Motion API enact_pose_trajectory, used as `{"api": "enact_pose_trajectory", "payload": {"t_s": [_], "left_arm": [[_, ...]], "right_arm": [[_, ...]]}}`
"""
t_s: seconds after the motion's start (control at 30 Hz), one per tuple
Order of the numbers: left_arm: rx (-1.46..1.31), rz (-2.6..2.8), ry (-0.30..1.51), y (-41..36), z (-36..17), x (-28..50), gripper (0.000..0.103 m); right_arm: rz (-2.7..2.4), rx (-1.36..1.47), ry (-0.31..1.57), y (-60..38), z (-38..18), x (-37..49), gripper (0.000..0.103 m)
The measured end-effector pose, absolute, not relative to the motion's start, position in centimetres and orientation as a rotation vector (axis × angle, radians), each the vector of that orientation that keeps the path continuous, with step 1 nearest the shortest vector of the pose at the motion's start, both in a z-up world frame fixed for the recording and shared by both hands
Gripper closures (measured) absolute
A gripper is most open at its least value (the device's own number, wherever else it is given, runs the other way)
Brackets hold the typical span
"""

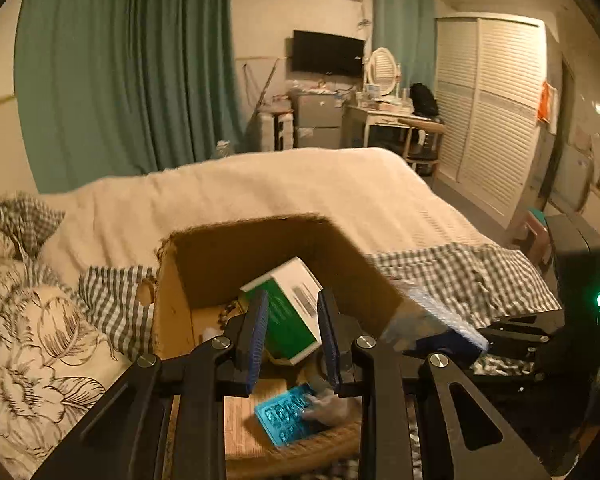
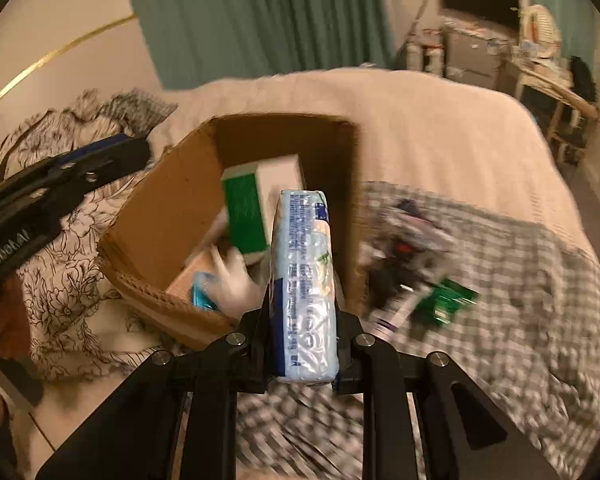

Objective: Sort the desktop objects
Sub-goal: 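Grasp the white plush toy with the left tool while the right tool carries the tissue pack into the box, then grasp the white lace cloth with the left tool while the right tool grasps the thin white strip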

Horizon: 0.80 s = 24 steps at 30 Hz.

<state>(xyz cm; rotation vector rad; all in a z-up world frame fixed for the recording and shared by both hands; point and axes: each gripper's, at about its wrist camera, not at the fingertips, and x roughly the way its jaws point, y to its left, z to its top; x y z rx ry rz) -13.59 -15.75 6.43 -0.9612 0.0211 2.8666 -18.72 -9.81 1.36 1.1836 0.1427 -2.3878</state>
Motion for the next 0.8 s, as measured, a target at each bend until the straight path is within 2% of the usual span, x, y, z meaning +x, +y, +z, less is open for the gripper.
{"api": "enact_pose_trajectory", "payload": {"t_s": [0.1,0.13,0.17,0.2,0.23,0.27,0.33,0.5,0.57,0.67,0.8], "left_arm": [[-0.982,2.859,-0.078,-17.6,5.1,-13.8,0.077],[-0.990,2.864,-0.090,-17.9,4.8,-13.9,0.076],[-1.002,2.868,-0.092,-18.2,4.5,-14.1,0.075],[-1.015,2.871,-0.084,-18.5,4.2,-14.2,0.074],[-1.023,2.874,-0.074,-18.7,4.1,-14.2,0.068],[-1.012,2.886,-0.089,-19.0,4.2,-14.1,0.048],[-1.024,2.913,-0.073,-19.4,4.1,-13.9,0.019],[-1.017,2.931,-0.034,-17.8,4.9,-11.9,0.017],[-0.996,2.936,-0.010,-15.7,5.0,-10.4,0.012],[-0.969,2.891,-0.045,-11.4,4.6,-7.7,0.008],[-0.997,2.800,-0.092,-5.8,3.1,-5.5,0.007]], "right_arm": [[-2.362,1.185,0.196,-12.9,0.4,-20.8,0.085],[-2.353,1.192,0.175,-13.5,0.2,-21.4,0.080],[-2.346,1.199,0.145,-13.8,0.1,-22.0,0.059],[-2.366,1.188,0.116,-13.6,0.4,-22.3,0.043],[-2.382,1.167,0.094,-13.2,0.7,-22.4,0.025],[-2.409,1.137,0.092,-12.6,1.2,-22.1,0.024],[-2.421,1.104,0.142,-11.3,2.3,-21.3,0.024],[-2.496,1.130,0.219,-5.9,3.9,-17.9,0.024],[-2.545,1.151,0.242,-2.7,4.6,-15.9,0.024],[-2.593,1.189,0.189,2.2,4.6,-12.6,0.024],[-2.650,1.223,0.116,8.2,3.8,-8.6,0.024]]}}
